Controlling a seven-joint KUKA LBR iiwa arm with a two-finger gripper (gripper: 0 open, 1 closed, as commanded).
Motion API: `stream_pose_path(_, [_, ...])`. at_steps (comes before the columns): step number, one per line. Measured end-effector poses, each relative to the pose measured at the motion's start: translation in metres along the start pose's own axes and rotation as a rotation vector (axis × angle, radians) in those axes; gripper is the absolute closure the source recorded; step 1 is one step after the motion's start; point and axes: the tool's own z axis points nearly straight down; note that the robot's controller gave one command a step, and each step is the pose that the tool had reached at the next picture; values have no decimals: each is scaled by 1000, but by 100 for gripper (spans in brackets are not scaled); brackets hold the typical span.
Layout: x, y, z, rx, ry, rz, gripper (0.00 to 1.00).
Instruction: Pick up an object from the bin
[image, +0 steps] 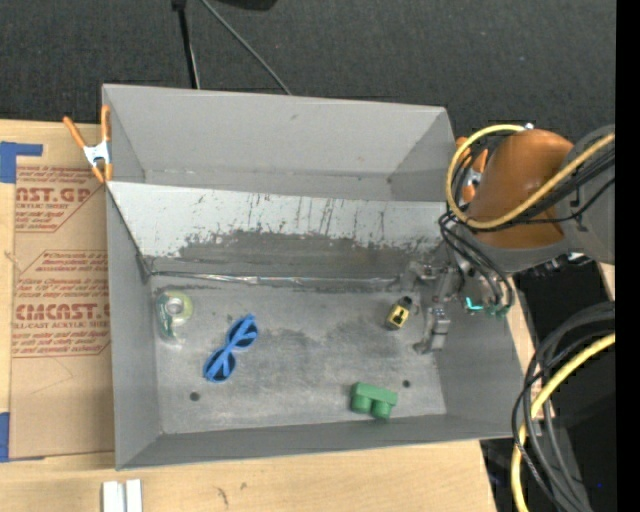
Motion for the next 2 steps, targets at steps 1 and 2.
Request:
stream_pose_path(1, [-22,-14,70,0,-4,-334,0])
stream_pose_path(2, [-23,-14,67,2,-9,-333,100])
